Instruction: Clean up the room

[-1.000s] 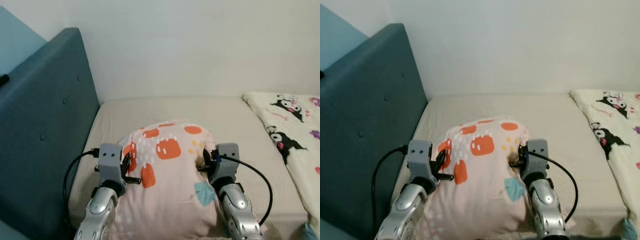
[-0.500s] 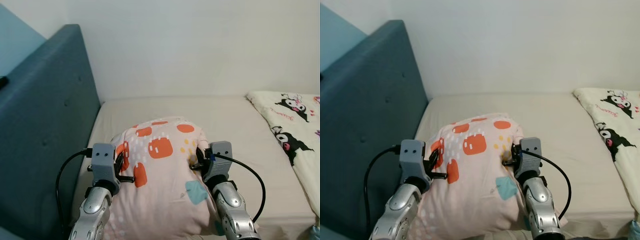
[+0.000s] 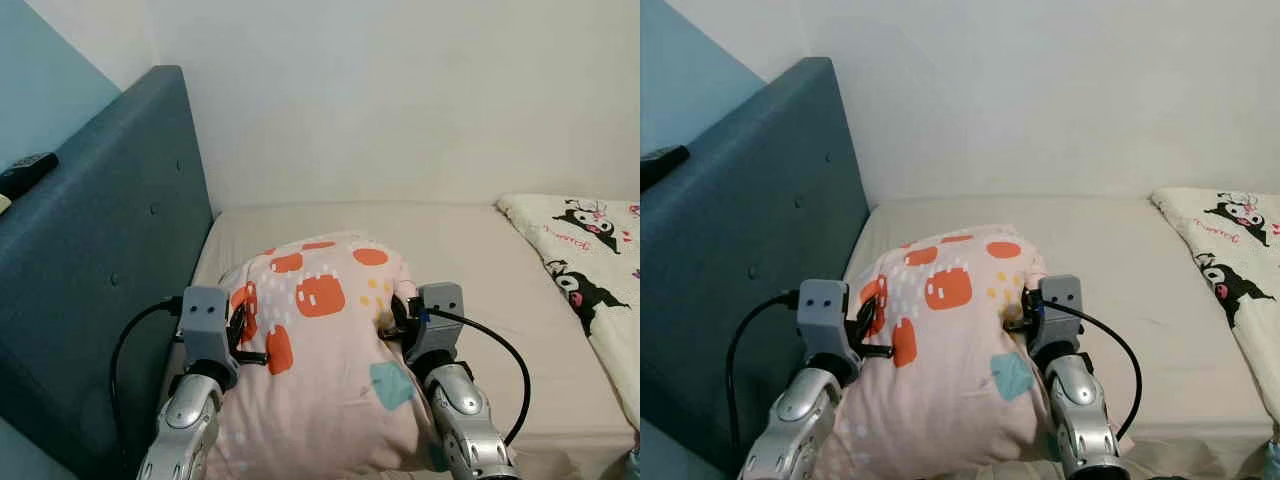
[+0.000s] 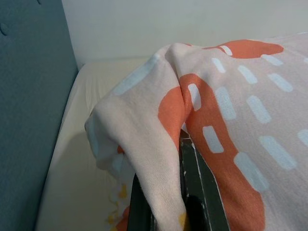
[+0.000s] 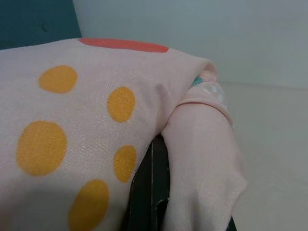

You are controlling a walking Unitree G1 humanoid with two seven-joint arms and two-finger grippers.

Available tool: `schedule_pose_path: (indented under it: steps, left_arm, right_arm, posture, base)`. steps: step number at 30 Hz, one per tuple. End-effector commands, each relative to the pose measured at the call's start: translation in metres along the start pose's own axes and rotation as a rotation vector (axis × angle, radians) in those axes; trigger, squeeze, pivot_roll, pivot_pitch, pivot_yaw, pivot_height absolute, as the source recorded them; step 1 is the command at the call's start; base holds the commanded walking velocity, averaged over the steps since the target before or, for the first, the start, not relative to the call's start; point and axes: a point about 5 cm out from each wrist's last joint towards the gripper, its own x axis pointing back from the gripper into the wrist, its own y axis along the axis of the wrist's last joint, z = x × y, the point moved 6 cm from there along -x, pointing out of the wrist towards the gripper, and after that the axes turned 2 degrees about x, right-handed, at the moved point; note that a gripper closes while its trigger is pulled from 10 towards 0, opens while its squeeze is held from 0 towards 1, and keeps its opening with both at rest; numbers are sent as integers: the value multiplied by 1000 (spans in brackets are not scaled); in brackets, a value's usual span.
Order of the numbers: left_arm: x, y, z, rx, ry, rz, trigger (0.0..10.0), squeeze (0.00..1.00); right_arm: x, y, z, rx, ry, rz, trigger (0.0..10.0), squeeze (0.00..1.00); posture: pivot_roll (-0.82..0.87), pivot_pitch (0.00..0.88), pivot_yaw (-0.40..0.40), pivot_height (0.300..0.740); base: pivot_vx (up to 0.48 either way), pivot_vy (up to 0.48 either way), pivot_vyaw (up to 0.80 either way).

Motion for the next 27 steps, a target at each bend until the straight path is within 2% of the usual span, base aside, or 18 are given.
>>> schedule_pose_path:
  steps: [1,12,27]
  left_arm:
    - [-2,8,-6,-14,-28,-41,10000,0]
    - [-3,8,-9,-15,-39,-42,10000,0]
    - [-3,10,-9,-13,-45,-50,10000,0]
  right_arm:
    - [0,7,2,-3,2,-41,10000,0]
    - [0,8,2,-3,1,-44,10000,0]
    - [-1,9,2,-4,1,-47,10000,0]
  posture:
    - [-11,81,-14,740]
    - [-11,81,-13,740]
    - [-9,77,-12,740]
  base:
    - [0,0,0]
    - [0,44,0]
    - [0,391,0]
